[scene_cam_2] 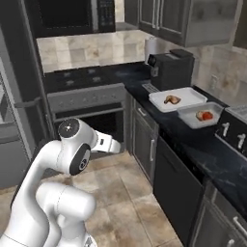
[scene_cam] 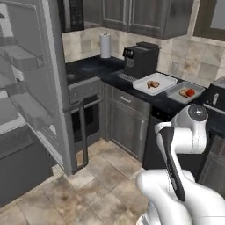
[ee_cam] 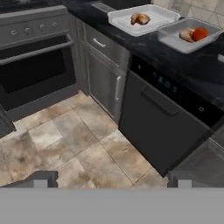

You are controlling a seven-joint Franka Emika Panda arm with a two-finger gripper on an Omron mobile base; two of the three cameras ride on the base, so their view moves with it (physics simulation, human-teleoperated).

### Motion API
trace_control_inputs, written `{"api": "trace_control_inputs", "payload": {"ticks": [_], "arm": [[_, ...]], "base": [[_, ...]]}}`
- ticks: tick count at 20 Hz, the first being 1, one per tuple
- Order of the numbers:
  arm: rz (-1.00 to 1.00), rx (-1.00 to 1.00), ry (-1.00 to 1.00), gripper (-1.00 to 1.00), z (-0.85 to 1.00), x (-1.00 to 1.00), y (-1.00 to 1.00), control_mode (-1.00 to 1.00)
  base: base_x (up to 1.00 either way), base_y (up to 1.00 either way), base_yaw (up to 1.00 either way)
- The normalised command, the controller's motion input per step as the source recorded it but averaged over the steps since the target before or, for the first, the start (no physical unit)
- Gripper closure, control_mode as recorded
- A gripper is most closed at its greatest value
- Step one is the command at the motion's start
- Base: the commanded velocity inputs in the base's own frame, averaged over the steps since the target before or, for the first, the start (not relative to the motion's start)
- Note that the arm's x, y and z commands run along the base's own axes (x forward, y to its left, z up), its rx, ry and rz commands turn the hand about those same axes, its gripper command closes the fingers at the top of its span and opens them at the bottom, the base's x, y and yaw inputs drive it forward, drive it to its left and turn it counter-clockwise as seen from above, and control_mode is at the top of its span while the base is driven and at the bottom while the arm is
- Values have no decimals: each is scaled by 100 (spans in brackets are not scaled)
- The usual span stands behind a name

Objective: Place one tomato and one chicken drumstick in each tupperware on the nearby counter, to pack two identical lunches.

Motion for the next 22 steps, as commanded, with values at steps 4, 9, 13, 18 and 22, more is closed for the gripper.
{"api": "trace_control_inputs", "payload": {"ticks": [4,9,13,18,22], "arm": [[0,0,0,-100,0,0,0,100],[0,0,0,-100,0,0,0,100],[0,0,0,-100,0,0,0,100],[0,0,0,-100,0,0,0,100],[0,0,0,-100,0,0,0,100]], "base": [[-75,77,51],[-69,80,52],[-62,70,45],[-14,77,30],[71,9,9]]}}
